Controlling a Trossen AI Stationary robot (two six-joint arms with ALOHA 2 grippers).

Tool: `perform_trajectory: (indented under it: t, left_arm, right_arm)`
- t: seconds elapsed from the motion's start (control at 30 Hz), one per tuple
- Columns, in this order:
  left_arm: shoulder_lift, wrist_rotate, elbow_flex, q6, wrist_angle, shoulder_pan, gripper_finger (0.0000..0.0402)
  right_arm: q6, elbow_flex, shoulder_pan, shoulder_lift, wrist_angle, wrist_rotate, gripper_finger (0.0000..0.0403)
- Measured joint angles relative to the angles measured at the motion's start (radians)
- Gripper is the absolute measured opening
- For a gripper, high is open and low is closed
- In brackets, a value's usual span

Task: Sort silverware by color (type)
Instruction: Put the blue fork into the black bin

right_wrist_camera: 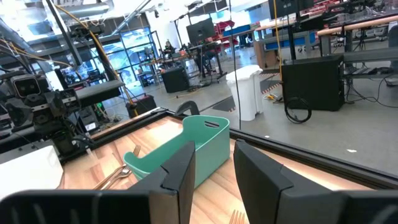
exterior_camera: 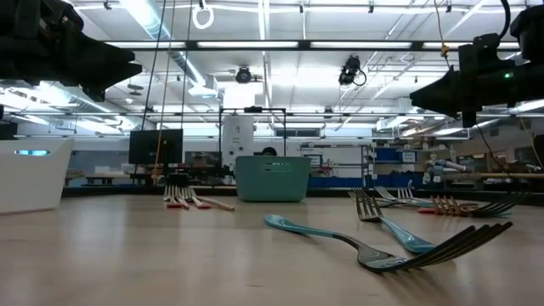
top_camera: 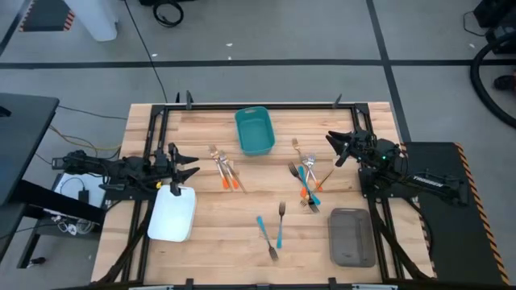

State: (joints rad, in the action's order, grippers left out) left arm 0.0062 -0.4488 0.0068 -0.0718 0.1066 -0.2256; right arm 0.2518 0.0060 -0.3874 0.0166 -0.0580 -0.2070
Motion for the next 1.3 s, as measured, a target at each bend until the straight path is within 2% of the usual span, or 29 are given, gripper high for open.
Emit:
perform_trajectory:
  t: [0.17, 0.3, 0.6, 0.73, 0.93, 1.0, 1.13, 1.3]
  left_arm:
    - [0.0, -0.005, 0.0, -0.001, 0.039, 0.004, 0.0172]
    - [-0.001, -0.007, 0.0, 0.004, 0.087, 0.005, 0.0172]
    - [0.0, -0.007, 0.0, -0.011, 0.085, 0.005, 0.0172]
    - [-0.001, -0.01, 0.003, 0.049, 0.132, 0.014, 0.0172]
    - [0.0, -0.013, 0.048, 0.055, 0.1, 0.04, 0.0172]
    - [0.0, -0.013, 0.048, 0.056, 0.093, 0.04, 0.0172]
    - [0.0, -0.027, 0.05, 0.056, 0.096, 0.04, 0.0172]
    - [0.0, -0.045, 0.051, 0.031, 0.098, 0.04, 0.0172]
  right_arm:
    - [0.0, 0.0, 0.0, 0.0, -0.011, -0.001, 0.0118]
    - [-0.002, 0.0, 0.0, 0.0, -0.09, -0.028, 0.0118]
    - [-0.023, 0.0, 0.0, 0.0, -0.21, -0.07, 0.0118]
    - [0.011, 0.0, 0.0, 0.0, -0.211, -0.124, 0.0118]
    - [0.101, 0.0, 0.0, 0.001, -0.211, -0.158, 0.0118]
    - [0.134, 0.0, 0.0, 0.003, -0.21, -0.141, 0.0118]
    - [0.137, 0.0, 0.0, 0.02, -0.202, -0.015, 0.0118]
    - [0.127, 0.0, 0.0, 0.068, -0.203, 0.023, 0.0118]
